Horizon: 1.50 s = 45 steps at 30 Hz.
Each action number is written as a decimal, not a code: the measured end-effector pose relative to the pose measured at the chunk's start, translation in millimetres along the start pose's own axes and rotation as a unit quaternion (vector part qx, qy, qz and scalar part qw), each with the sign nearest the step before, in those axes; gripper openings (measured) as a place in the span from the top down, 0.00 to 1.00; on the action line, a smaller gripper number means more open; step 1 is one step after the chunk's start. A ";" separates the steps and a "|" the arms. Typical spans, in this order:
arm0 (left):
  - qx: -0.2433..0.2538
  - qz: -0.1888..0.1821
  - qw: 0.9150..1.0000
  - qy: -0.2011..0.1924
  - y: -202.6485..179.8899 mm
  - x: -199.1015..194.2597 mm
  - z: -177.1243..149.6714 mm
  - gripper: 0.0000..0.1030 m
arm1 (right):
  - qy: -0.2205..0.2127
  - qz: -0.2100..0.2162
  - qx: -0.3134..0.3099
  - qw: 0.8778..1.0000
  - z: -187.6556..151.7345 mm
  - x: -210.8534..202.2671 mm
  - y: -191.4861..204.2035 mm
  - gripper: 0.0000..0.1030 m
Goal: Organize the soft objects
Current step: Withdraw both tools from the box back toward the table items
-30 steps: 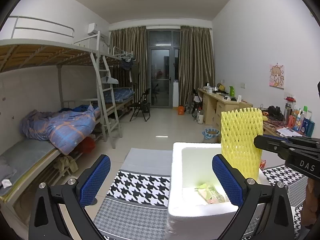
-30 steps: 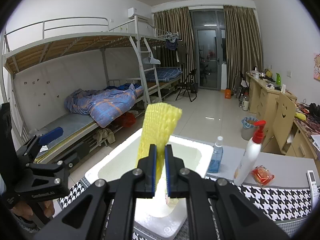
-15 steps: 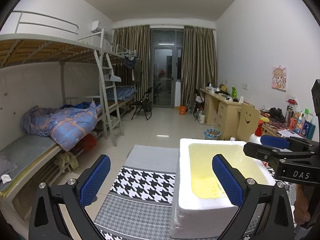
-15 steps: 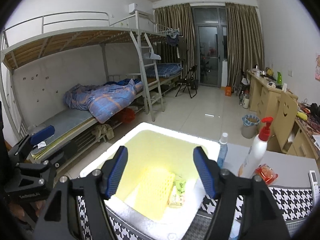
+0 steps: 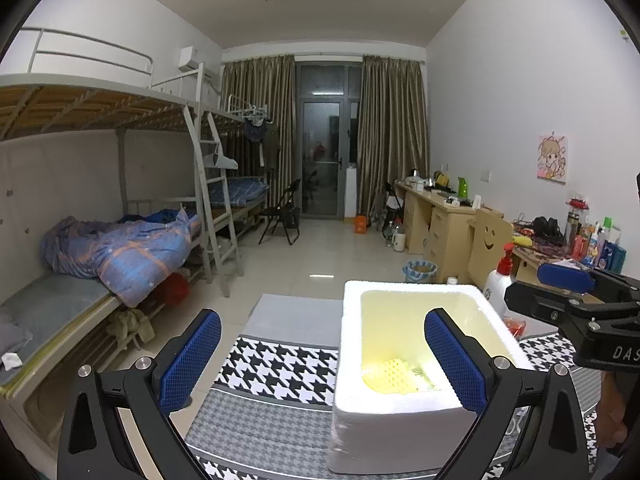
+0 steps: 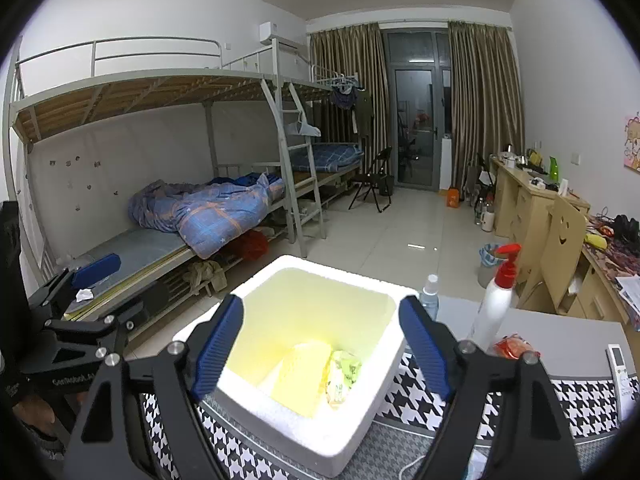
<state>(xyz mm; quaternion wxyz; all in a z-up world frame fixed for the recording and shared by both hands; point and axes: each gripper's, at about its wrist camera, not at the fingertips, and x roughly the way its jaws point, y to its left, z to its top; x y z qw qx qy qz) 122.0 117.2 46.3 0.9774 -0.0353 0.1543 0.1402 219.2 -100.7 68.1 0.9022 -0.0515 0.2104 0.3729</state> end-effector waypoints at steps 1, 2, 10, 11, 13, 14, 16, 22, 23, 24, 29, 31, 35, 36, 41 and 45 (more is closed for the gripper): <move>0.002 -0.001 1.000 -0.001 -1.6 -1.6 0.9 0.01 | -0.003 0.001 0.000 1.000 -0.6 -2.3 0.0 0.18; 0.003 -0.001 1.000 -0.003 -3.1 -3.3 1.8 0.01 | -0.007 0.002 -0.001 1.000 -1.2 -6.0 -0.8 0.16; 0.010 -0.009 1.000 -0.010 -16.0 -16.7 3.0 0.01 | -0.027 0.002 0.004 1.000 -4.1 -25.5 -6.0 0.10; 0.011 -0.009 1.000 -0.011 -17.1 -18.6 2.9 0.01 | -0.030 0.002 0.004 1.000 -4.6 -27.7 -6.7 0.09; 0.013 -0.010 1.000 -0.014 -20.2 -22.2 3.2 0.01 | -0.033 0.003 0.005 0.999 -6.0 -31.6 -7.6 0.07; 0.014 -0.011 1.000 -0.014 -21.2 -23.5 3.4 0.01 | -0.035 0.004 0.005 0.999 -6.8 -33.6 -8.0 0.06; 0.018 -0.015 1.000 -0.015 -24.9 -26.6 3.1 0.01 | -0.038 0.002 0.004 0.999 -9.9 -38.0 -9.1 0.06; 0.025 -0.031 0.999 -0.022 -35.1 -38.4 4.5 0.01 | -0.046 -0.001 0.013 0.999 -17.4 -54.4 -15.9 0.04; 0.026 -0.032 0.999 -0.023 -36.2 -40.1 5.1 0.01 | -0.049 -0.001 0.014 0.999 -18.8 -58.1 -17.0 0.02; 0.028 -0.035 0.999 -0.025 -38.0 -42.6 5.1 0.01 | -0.053 -0.002 0.015 0.998 -20.7 -62.8 -18.3 0.02; 0.030 -0.047 0.998 -0.027 -45.4 -49.6 4.1 0.01 | -0.066 -0.011 0.011 0.998 -24.0 -77.5 -18.6 0.02; 0.030 -0.051 0.998 -0.027 -48.9 -52.4 3.2 0.01 | -0.069 -0.013 0.012 0.997 -26.9 -82.1 -20.2 0.02; 0.034 -0.063 0.997 -0.031 -56.8 -60.5 1.8 0.01 | -0.072 -0.020 0.014 0.997 -32.1 -90.2 -24.3 0.01; 0.035 -0.066 0.997 -0.032 -58.3 -61.8 1.7 0.01 | -0.073 -0.022 0.016 0.997 -33.7 -92.5 -25.6 0.01; 0.045 -0.081 0.995 -0.038 -71.9 -68.2 1.8 0.01 | -0.078 -0.037 0.020 0.996 -38.3 -103.5 -32.4 0.01; 0.048 -0.091 0.994 -0.035 -80.5 -69.8 -1.3 0.01 | -0.083 -0.049 0.023 0.995 -46.3 -114.7 -40.4 0.01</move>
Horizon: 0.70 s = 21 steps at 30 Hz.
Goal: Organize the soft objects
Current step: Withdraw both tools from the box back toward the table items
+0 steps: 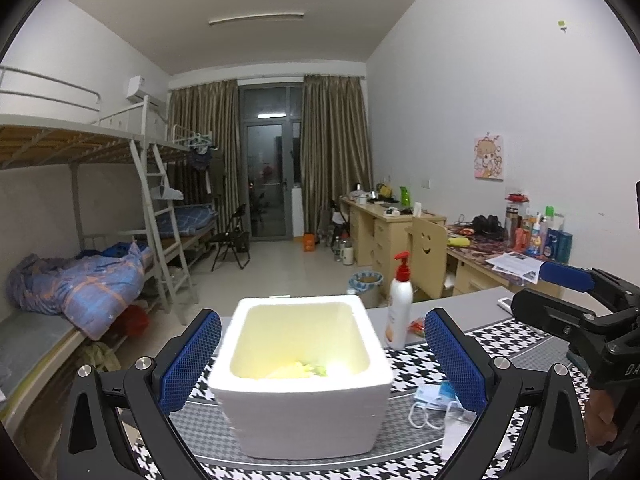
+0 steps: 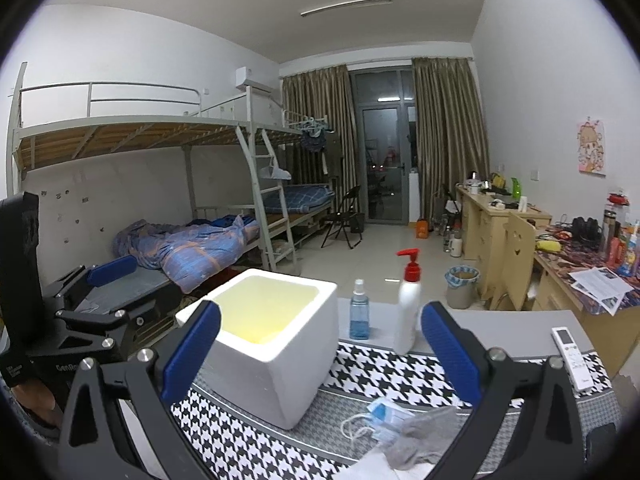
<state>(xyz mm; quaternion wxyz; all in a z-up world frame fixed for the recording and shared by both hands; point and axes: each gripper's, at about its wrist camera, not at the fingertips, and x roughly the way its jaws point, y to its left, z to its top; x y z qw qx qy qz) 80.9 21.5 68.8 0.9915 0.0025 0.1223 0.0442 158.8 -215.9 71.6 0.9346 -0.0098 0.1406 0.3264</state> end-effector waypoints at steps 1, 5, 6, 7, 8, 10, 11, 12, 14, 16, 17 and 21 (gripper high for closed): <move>-0.001 -0.003 1.000 0.002 -1.5 1.0 -0.4 0.01 | 0.000 -0.002 0.000 1.000 -0.5 -1.5 -0.6 0.01; -0.003 -0.017 1.000 0.007 -7.2 4.6 -2.7 0.01 | -0.003 -0.013 0.000 1.000 -4.8 -9.5 -6.7 0.01; -0.002 -0.019 1.000 0.007 -8.6 4.8 -3.4 0.01 | -0.004 -0.018 0.001 1.000 -6.3 -11.3 -8.8 0.01; -0.001 -0.022 1.000 0.008 -10.8 5.3 -4.3 0.01 | -0.004 -0.021 0.003 1.000 -8.6 -12.2 -11.7 0.01; 0.000 -0.025 1.000 0.008 -12.2 5.5 -5.2 0.01 | -0.003 -0.024 0.005 1.000 -10.0 -13.1 -14.1 0.01; 0.002 -0.029 1.000 0.008 -15.5 5.4 -7.1 0.01 | -0.002 -0.028 0.010 1.000 -13.5 -15.3 -19.7 0.01; 0.002 -0.032 0.999 0.009 -17.6 5.4 -8.3 0.01 | -0.001 -0.031 0.013 0.999 -15.1 -15.7 -22.4 0.01; 0.003 -0.035 0.999 0.009 -19.0 5.0 -8.7 0.01 | 0.000 -0.032 0.015 0.999 -16.3 -16.1 -24.8 0.01; 0.001 -0.043 0.999 0.010 -22.2 6.1 -9.7 0.01 | 0.001 -0.040 0.016 0.999 -19.5 -17.7 -28.8 0.01; -0.004 -0.055 0.998 0.016 -23.7 7.2 -11.1 0.01 | 0.002 -0.044 0.018 0.999 -20.6 -18.1 -30.8 0.01; -0.006 -0.062 0.998 0.018 -24.8 7.6 -11.7 0.01 | 0.002 -0.045 0.019 0.999 -21.8 -18.9 -32.3 0.01; -0.003 -0.069 0.997 0.019 -32.9 8.2 -16.7 0.01 | 0.004 -0.060 0.021 0.998 -25.7 -21.2 -37.4 0.01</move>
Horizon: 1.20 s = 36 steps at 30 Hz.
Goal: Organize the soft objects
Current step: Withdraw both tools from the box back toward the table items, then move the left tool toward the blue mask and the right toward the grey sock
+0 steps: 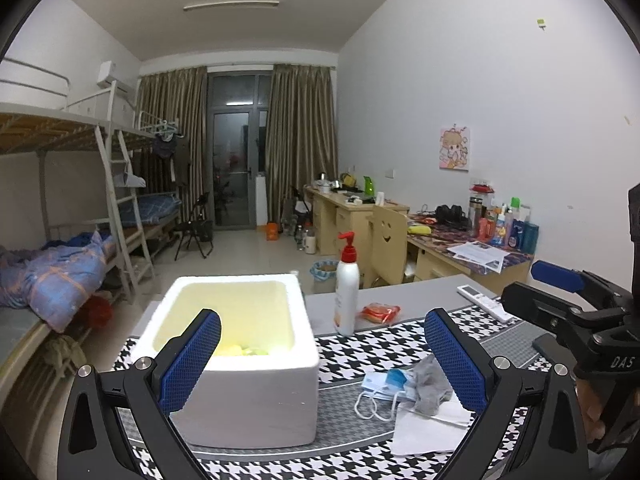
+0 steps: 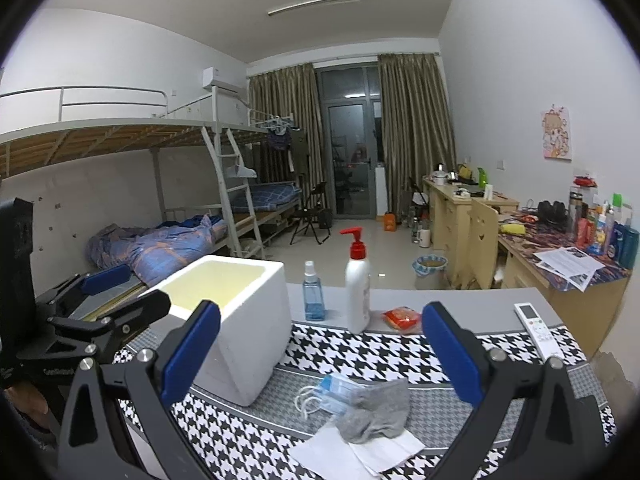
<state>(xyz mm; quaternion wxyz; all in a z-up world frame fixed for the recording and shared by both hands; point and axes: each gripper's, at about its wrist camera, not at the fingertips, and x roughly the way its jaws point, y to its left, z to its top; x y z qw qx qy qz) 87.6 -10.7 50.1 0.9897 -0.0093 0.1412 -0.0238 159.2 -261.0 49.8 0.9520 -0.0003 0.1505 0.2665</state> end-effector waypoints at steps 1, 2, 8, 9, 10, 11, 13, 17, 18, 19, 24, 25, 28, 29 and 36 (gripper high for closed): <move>0.000 -0.004 1.000 0.003 -2.1 1.1 -1.9 0.01 | 0.000 -0.003 0.001 1.000 -0.8 -0.5 -2.2 0.01; 0.000 -0.007 1.000 0.005 -3.8 2.4 -3.4 0.01 | 0.000 -0.005 0.003 1.000 -2.0 -1.6 -4.9 0.01; 0.009 -0.010 1.000 0.009 -16.1 9.9 -14.0 0.01 | 0.004 -0.024 0.012 1.000 -9.4 -4.6 -17.8 0.01; 0.009 -0.013 1.000 0.010 -16.3 11.7 -14.5 0.01 | 0.007 -0.025 0.014 1.000 -11.6 -4.8 -20.5 0.01; 0.009 -0.017 1.000 0.012 -18.2 13.7 -15.9 0.01 | 0.009 -0.026 0.015 1.000 -11.9 -3.7 -21.8 0.01; 0.010 -0.018 1.000 0.014 -19.7 15.3 -16.9 0.01 | 0.011 -0.029 0.016 0.999 -13.2 -3.3 -23.7 0.01; 0.012 -0.021 1.000 0.016 -21.7 18.8 -18.5 0.01 | 0.013 -0.038 0.016 0.999 -15.4 -3.5 -26.5 0.01; 0.015 -0.026 0.999 0.022 -25.0 23.7 -21.8 0.01 | 0.019 -0.044 0.019 0.999 -20.6 -5.0 -33.1 0.01; 0.017 -0.026 0.999 0.024 -25.9 25.5 -22.9 0.01 | 0.021 -0.046 0.020 0.999 -22.1 -5.1 -34.7 0.01; 0.018 -0.027 0.999 0.026 -27.1 27.2 -23.8 0.01 | 0.023 -0.046 0.020 0.998 -23.2 -5.1 -36.0 0.01; 0.023 -0.033 0.999 0.032 -33.6 34.0 -28.4 0.01 | 0.031 -0.050 0.027 0.998 -28.7 -4.7 -44.5 0.01; 0.024 -0.034 0.999 0.031 -34.6 35.1 -29.1 0.01 | 0.033 -0.052 0.028 0.998 -30.0 -4.1 -45.5 0.01; 0.023 -0.038 0.998 0.039 -36.5 40.1 -31.0 0.01 | 0.040 -0.052 0.031 0.997 -33.8 -2.5 -50.3 0.01; 0.022 -0.042 0.998 0.042 -37.2 41.9 -31.4 0.01 | 0.041 -0.052 0.030 0.997 -35.1 -1.8 -51.0 0.01; 0.021 -0.045 0.997 0.051 -44.7 52.9 -36.8 0.01 | 0.049 -0.059 0.028 0.997 -42.0 2.0 -57.0 0.01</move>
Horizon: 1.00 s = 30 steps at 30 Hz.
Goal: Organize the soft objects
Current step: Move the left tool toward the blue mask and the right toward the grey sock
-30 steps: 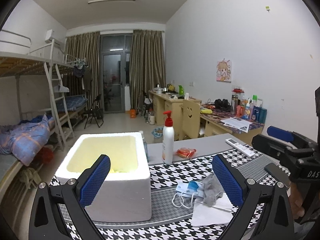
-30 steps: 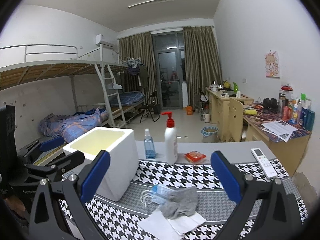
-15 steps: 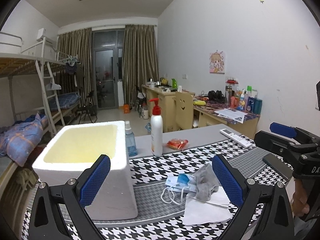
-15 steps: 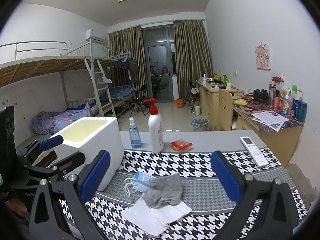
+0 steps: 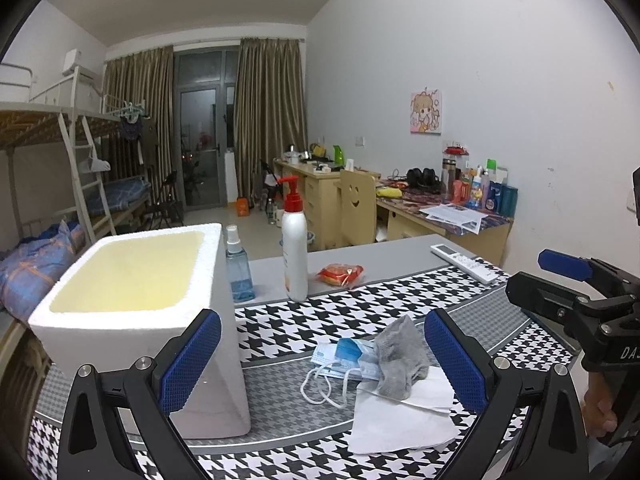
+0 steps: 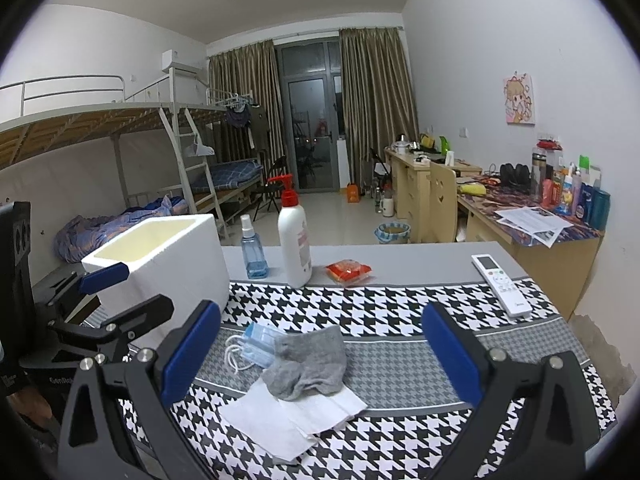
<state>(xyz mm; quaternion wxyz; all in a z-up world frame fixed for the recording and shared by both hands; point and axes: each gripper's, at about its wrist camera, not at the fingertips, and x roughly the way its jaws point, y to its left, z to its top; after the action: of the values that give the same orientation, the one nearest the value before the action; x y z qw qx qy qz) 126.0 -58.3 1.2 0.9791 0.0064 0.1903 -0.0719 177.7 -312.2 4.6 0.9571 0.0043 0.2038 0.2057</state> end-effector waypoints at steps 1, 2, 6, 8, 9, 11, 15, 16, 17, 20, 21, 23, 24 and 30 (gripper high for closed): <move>0.000 -0.001 1.000 0.002 -0.7 2.1 -0.4 0.01 | 0.001 0.000 0.000 1.000 -0.4 1.1 -0.7 0.01; 0.000 -0.001 1.000 0.004 -1.6 4.1 -0.8 0.01 | 0.002 -0.001 0.000 1.000 -1.4 1.9 -1.8 0.01; 0.003 -0.004 1.000 0.014 -4.4 12.2 -2.8 0.01 | 0.007 -0.002 0.000 1.000 -4.1 6.0 -6.4 0.01; 0.006 -0.006 1.000 0.019 -7.1 16.2 -4.8 0.01 | 0.011 -0.002 0.001 1.000 -6.1 9.2 -9.0 0.01; 0.007 -0.006 1.000 0.021 -8.2 18.1 -5.3 0.01 | 0.015 -0.003 0.002 1.000 -7.3 11.3 -10.9 0.01; 0.010 -0.007 1.000 0.025 -10.7 22.2 -6.8 0.01 | 0.021 -0.004 0.005 1.000 -9.0 14.7 -13.5 0.01; 0.012 -0.010 0.999 0.034 -15.0 32.2 -8.1 0.01 | 0.031 -0.005 0.014 0.999 -12.8 21.5 -21.0 0.01; 0.014 -0.011 0.999 0.035 -16.2 34.1 -8.3 0.01 | 0.033 -0.004 0.017 0.999 -13.4 23.0 -23.1 0.01; 0.015 -0.012 0.999 0.036 -17.6 36.5 -8.6 0.01 | 0.035 -0.004 0.019 0.999 -14.1 24.2 -24.7 0.01; 0.015 -0.010 0.999 0.043 -18.3 42.6 -9.0 0.01 | 0.039 -0.005 0.017 0.999 -15.5 26.9 -27.1 0.01; 0.014 -0.008 0.999 0.044 -18.9 44.5 -9.6 0.01 | 0.040 -0.004 0.016 0.999 -15.8 27.6 -27.2 0.01; 0.013 -0.006 0.999 0.050 -19.0 48.8 -10.5 0.01 | 0.042 -0.004 0.015 0.999 -16.0 29.2 -28.0 0.01; 0.013 -0.006 0.999 0.052 -19.3 50.8 -10.5 0.01 | 0.044 -0.004 0.015 0.999 -16.7 30.2 -28.9 0.01; 0.017 -0.011 0.998 0.067 -23.4 62.1 -11.7 0.01 | 0.061 -0.002 0.002 0.998 -20.6 38.3 -27.7 0.01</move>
<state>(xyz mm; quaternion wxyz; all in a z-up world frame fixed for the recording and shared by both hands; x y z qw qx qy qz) 175.3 -89.6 -32.5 0.9631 0.0260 0.2541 -0.0852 212.5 -324.0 -31.7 0.9432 -0.0072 0.2624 0.2036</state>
